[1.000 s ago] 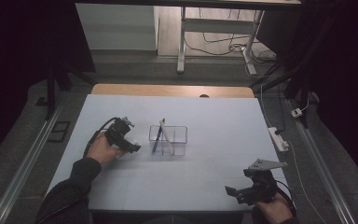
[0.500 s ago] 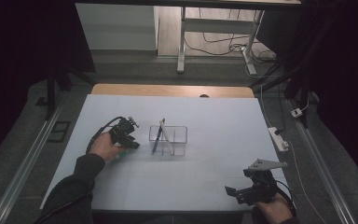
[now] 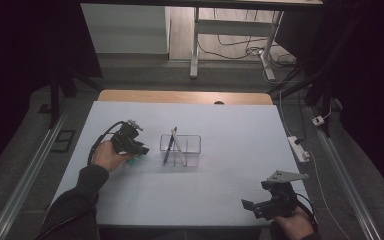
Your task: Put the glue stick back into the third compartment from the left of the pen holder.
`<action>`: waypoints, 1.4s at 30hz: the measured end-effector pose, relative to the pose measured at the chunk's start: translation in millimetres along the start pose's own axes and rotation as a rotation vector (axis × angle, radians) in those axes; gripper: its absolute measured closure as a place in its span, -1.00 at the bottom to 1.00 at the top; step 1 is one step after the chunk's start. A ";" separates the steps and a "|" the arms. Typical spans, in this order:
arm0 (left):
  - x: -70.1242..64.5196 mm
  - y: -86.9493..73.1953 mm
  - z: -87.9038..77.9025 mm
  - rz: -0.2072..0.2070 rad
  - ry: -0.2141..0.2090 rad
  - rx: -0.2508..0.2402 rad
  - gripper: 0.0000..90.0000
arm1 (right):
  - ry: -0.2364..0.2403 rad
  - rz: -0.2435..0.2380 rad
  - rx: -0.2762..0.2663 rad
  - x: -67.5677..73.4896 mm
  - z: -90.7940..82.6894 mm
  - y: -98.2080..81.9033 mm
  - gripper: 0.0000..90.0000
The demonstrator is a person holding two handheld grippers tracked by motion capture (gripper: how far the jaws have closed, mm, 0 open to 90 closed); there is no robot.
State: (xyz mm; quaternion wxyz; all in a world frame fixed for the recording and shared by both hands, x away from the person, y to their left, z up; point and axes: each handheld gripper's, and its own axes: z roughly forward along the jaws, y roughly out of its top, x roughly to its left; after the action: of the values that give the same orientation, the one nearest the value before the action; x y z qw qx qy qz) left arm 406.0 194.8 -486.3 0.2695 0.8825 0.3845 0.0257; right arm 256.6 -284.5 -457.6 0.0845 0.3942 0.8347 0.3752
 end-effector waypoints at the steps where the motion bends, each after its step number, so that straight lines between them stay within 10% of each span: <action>1: -1.1 -0.5 -3.3 0.005 0.006 -0.018 0.44 | -0.001 -0.001 0.000 0.1 0.0 0.0 -1.00; 22: -43.7 12.8 -57.9 0.050 -0.032 -0.251 0.44 | -0.003 0.005 -0.004 -0.1 -0.3 -0.1 -1.00; 42: -93.6 53.7 -63.7 0.138 -0.129 -0.361 0.44 | -0.004 0.009 -0.001 -0.8 0.0 0.0 -1.00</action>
State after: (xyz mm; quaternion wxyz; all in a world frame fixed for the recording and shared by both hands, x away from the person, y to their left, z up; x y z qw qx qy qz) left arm 359.9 128.9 -390.2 0.4452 0.8438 0.2943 0.0559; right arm 257.0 -285.1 -457.7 0.0845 0.3989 0.8325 0.3751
